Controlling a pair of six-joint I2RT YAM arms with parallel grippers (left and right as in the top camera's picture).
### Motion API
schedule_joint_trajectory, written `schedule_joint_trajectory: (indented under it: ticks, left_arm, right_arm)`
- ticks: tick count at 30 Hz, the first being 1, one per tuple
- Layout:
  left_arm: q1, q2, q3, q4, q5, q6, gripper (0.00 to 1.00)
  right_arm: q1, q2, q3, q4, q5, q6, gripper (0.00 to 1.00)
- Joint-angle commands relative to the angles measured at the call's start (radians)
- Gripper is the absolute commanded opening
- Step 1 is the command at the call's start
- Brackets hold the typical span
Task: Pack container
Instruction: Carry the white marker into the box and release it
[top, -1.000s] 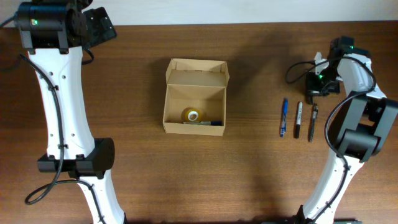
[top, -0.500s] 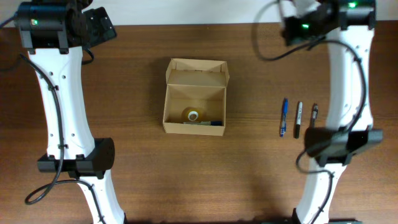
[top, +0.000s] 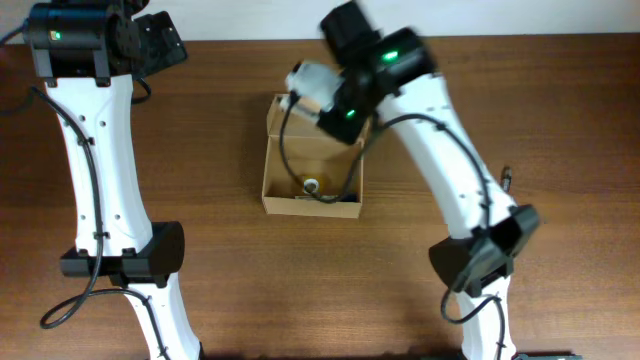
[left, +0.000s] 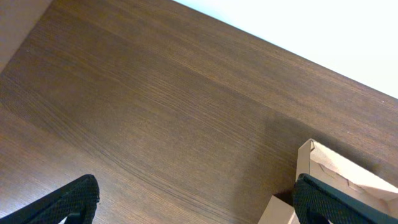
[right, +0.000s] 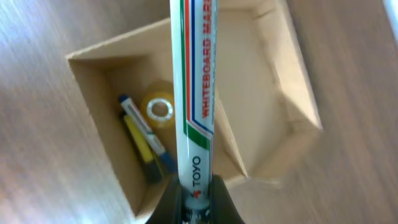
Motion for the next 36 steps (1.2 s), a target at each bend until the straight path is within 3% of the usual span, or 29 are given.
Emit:
schedule_joint_trajectory:
  ticks: [1,14,16,17,18,21,26,32,36]
  left_arm:
    - [0.005,0.005,-0.004,0.0,0.001,0.009,1.0]
    - [0.005,0.005,-0.004,0.0,0.001,0.009,1.0]
    - [0.005,0.005,-0.004,0.0,0.001,0.009,1.0]
    - [0.005,0.005,-0.004,0.0,0.001,0.009,1.0]
    - [0.005,0.005,-0.004,0.0,0.001,0.009,1.0]
    - [0.005,0.005,-0.004,0.0,0.001,0.009,1.0]
    - [0.005,0.005,-0.004,0.0,0.001,0.009,1.0]
    - [0.005,0.005,-0.004,0.0,0.001,0.009,1.0]
    - [0.005,0.005,-0.004,0.0,0.001,0.009,1.0]
  right_arm:
    - [0.04,0.034,-0.172,0.097,0.043,-0.033,0.04]
    - [0.033,0.037,-0.57,0.358,0.035,0.001,0.04]
    - [0.033,0.037,-0.593,0.365,0.035,0.001,0.15]
    - [0.033,0.037,-0.6,0.369,0.035,0.006,0.34]
    - [0.033,0.037,-0.6,0.372,0.035,0.017,0.41]
    - [0.033,0.037,-0.587,0.372,0.035,0.024,0.51]
    - [0.034,0.016,-0.481,0.279,0.044,0.073,0.63]
    - [0.031,-0.116,-0.284,0.183,0.184,0.215,0.63]
    - [-0.005,-0.287,-0.279,0.171,0.274,0.236,0.62]
